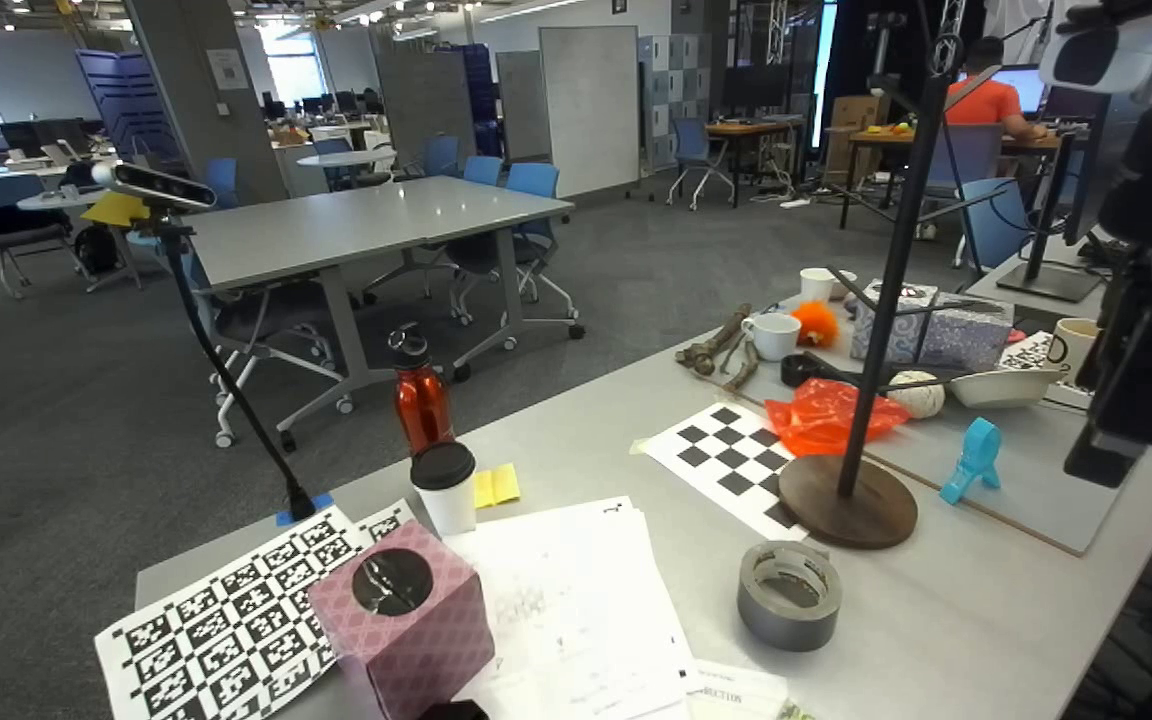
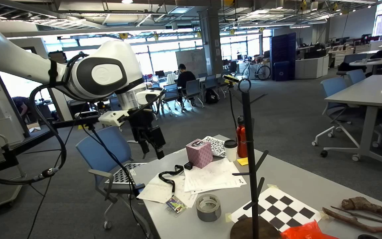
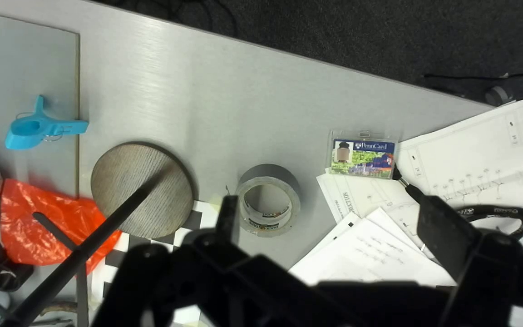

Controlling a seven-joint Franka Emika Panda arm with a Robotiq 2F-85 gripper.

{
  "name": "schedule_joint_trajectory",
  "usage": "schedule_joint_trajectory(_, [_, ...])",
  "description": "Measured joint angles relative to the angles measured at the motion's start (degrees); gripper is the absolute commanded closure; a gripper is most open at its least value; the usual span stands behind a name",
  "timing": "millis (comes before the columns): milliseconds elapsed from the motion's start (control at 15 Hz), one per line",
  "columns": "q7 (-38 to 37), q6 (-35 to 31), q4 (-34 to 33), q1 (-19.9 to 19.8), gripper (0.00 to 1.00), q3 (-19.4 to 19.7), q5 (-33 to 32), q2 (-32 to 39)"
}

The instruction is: Hang the gray masking tape on the stand

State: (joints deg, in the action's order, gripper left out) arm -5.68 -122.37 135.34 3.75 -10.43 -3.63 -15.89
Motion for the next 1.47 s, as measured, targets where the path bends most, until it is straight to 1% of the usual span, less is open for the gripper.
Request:
schedule_joint_trajectory(667, [0.0,0.0,0.0,0.0,0.0,0.2,0.0,0.1])
schedule_joint_trajectory(1000, [-1.2,-0.6,0.0,0.0,0.0,1.1,0.0,2.1])
schedule_joint_trajectory(1267, [-5.5,-3.9,0.0,0.0,0.0,1.4,0.2,6.1])
schedule_joint_trajectory(1467, [-9.9,-8.6,0.0,0.0,0.0,1.4,0.2,10.2])
